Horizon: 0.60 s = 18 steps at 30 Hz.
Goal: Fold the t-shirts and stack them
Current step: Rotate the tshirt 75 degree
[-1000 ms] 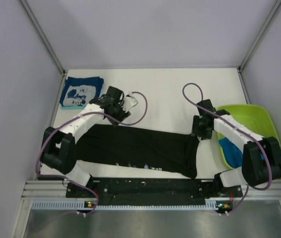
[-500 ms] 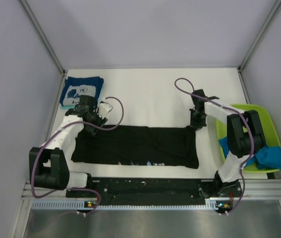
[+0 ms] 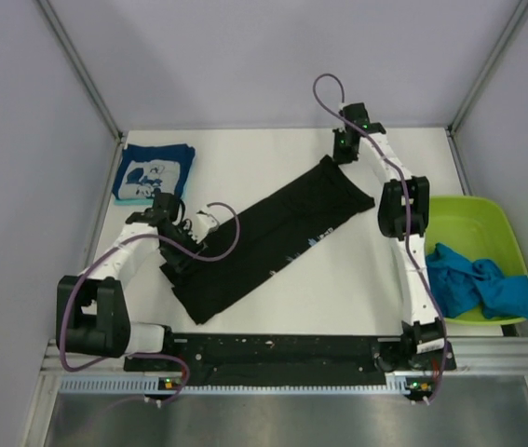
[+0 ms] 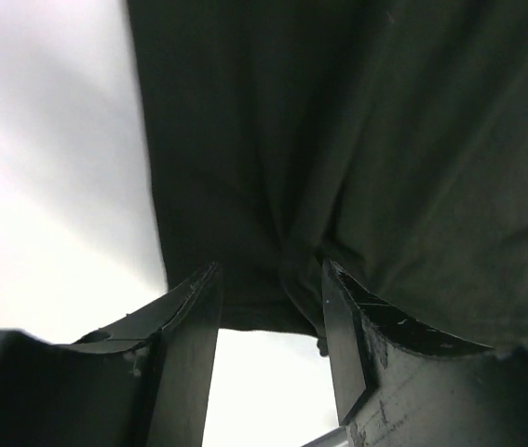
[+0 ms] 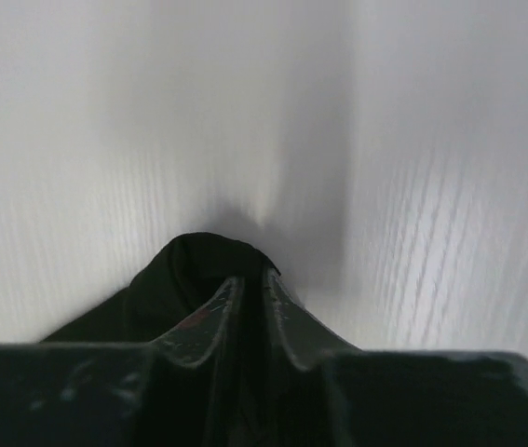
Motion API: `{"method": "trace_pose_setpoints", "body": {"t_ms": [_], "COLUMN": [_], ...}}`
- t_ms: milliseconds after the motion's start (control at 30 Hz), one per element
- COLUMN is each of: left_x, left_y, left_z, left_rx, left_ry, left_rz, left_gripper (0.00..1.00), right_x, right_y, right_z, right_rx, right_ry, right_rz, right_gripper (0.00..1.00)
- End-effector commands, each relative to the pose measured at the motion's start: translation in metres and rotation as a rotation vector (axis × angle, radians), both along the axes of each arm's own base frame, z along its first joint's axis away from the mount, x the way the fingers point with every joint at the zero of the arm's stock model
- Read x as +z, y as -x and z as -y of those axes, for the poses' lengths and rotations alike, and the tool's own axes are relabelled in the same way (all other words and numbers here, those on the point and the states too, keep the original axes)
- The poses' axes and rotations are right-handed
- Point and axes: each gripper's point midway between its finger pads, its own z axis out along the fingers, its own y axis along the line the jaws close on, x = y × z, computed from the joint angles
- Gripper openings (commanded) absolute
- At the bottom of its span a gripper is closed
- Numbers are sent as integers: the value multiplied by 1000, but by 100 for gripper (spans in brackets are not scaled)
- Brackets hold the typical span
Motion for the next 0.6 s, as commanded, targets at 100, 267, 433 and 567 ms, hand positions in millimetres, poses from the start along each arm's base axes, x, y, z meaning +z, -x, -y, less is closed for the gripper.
{"method": "trace_pose_setpoints", "body": {"t_ms": [100, 267, 433, 567], "left_x": [-4, -16, -29, -37], "left_y": [24, 21, 26, 39], "left_z": [8, -1, -1, 7], "left_rx": [-104, -117, -121, -161], "left_ry": [25, -25, -24, 18], "left_rz": [-17, 24, 33, 15], "left_gripper": [52, 50, 32, 13], "right_x": [71, 141, 132, 95], "right_y": [-51, -33, 38, 93], "right_z": [-5, 14, 53, 68], "right_rx": [16, 21, -130, -195], "right_ry": [-150, -63, 42, 88], "right_rz": [219, 327, 212, 85], "right_gripper": [45, 55, 56, 56]}}
